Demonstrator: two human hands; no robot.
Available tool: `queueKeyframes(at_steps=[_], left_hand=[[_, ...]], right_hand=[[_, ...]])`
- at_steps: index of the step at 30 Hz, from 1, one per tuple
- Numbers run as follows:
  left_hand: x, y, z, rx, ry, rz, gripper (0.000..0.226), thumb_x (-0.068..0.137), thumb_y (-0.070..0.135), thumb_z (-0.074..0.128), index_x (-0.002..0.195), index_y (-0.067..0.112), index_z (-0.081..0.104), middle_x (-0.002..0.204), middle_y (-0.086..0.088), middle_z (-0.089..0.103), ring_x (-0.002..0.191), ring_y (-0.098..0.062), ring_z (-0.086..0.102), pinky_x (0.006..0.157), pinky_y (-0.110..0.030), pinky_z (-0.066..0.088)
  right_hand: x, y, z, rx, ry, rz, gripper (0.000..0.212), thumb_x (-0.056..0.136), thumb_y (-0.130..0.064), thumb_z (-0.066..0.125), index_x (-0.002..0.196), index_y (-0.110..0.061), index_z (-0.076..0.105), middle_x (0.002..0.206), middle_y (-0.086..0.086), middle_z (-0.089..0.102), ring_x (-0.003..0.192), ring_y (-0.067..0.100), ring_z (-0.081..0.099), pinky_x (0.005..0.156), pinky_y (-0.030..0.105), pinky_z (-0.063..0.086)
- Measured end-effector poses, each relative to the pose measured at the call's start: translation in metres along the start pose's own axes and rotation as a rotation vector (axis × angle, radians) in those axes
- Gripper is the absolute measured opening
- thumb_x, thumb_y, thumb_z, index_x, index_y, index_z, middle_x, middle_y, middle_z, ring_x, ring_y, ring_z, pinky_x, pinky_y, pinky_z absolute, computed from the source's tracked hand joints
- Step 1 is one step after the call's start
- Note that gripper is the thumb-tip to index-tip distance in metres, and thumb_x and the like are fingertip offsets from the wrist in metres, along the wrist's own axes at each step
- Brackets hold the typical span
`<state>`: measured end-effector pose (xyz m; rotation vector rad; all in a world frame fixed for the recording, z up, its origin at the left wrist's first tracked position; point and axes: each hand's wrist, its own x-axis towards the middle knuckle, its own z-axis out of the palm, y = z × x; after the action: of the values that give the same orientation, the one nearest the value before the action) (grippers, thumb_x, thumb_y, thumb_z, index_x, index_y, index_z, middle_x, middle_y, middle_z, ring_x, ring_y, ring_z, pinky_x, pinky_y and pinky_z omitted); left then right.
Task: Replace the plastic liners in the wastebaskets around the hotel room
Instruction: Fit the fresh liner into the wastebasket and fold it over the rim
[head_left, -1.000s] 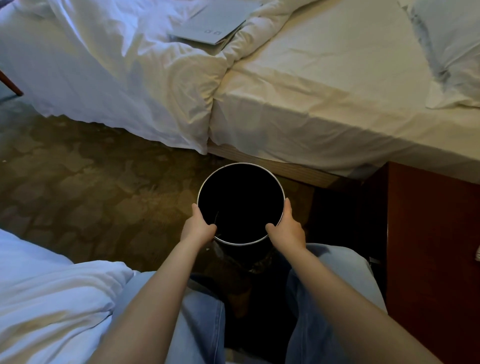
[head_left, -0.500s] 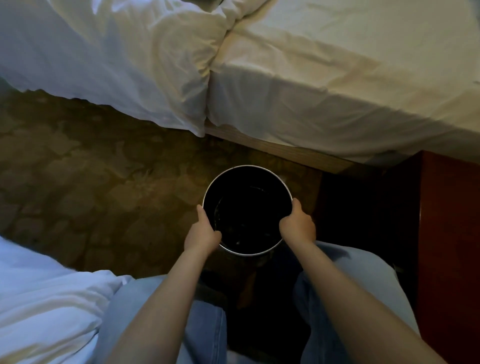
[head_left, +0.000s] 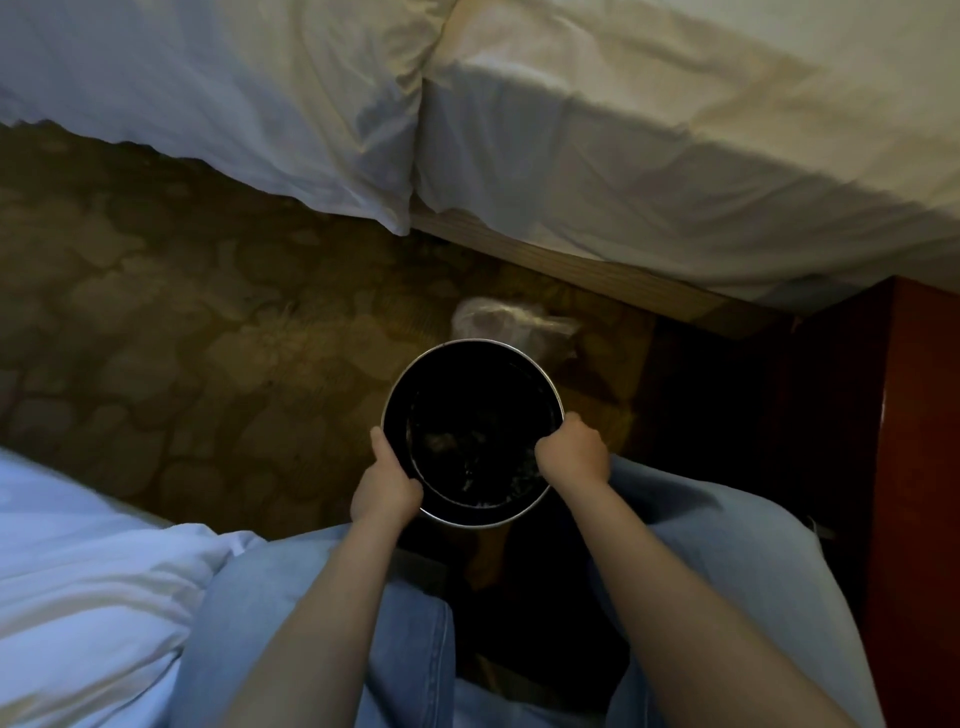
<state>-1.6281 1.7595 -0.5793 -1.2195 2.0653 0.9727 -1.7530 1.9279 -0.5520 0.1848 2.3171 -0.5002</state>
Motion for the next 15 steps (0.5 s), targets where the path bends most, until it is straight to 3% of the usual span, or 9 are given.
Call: queueKeyframes(at_steps=[6,9,13,15], left_hand=[[0.028,0.010,0.014,0.017,-0.044,-0.027,0.090,0.093,0.024,0.050,0.149,0.025,-0.020,0.108,-0.015,0.061,0.086,-0.025,0.058,0.077,-0.041,0.049],[0.045,0.011,0.017,0.004,-0.070,-0.050,0.084,0.093,0.023,0.050,0.150,0.029,-0.011,0.112,-0.015,0.060,0.093,-0.028,0.059,0.084,-0.044,0.051],[0.061,0.017,0.018,0.011,-0.112,-0.046,0.080,0.093,0.021,0.051,0.151,0.030,-0.002,0.116,-0.015,0.059,0.091,-0.026,0.057,0.074,-0.038,0.047],[0.065,0.021,0.021,0.042,-0.120,-0.030,0.082,0.093,0.021,0.052,0.152,0.030,-0.004,0.121,-0.015,0.058,0.099,-0.029,0.058,0.075,-0.036,0.045]], right_hand=[[0.037,0.008,0.010,0.033,-0.059,0.080,0.038,0.094,-0.011,0.047,0.133,-0.008,0.046,0.129,0.015,0.055,0.114,0.033,0.056,0.082,0.035,0.047],[0.053,0.011,0.019,0.033,-0.089,0.111,0.037,0.096,-0.011,0.046,0.133,-0.008,0.045,0.129,0.015,0.054,0.114,0.031,0.055,0.077,0.032,0.044],[0.073,0.010,0.028,0.032,-0.097,0.199,0.039,0.097,-0.012,0.046,0.135,-0.007,0.045,0.133,0.016,0.052,0.118,0.033,0.054,0.080,0.034,0.044],[0.078,0.011,0.030,0.034,-0.098,0.257,0.039,0.097,-0.013,0.047,0.134,-0.003,0.046,0.133,0.018,0.053,0.119,0.034,0.054,0.087,0.035,0.046]])
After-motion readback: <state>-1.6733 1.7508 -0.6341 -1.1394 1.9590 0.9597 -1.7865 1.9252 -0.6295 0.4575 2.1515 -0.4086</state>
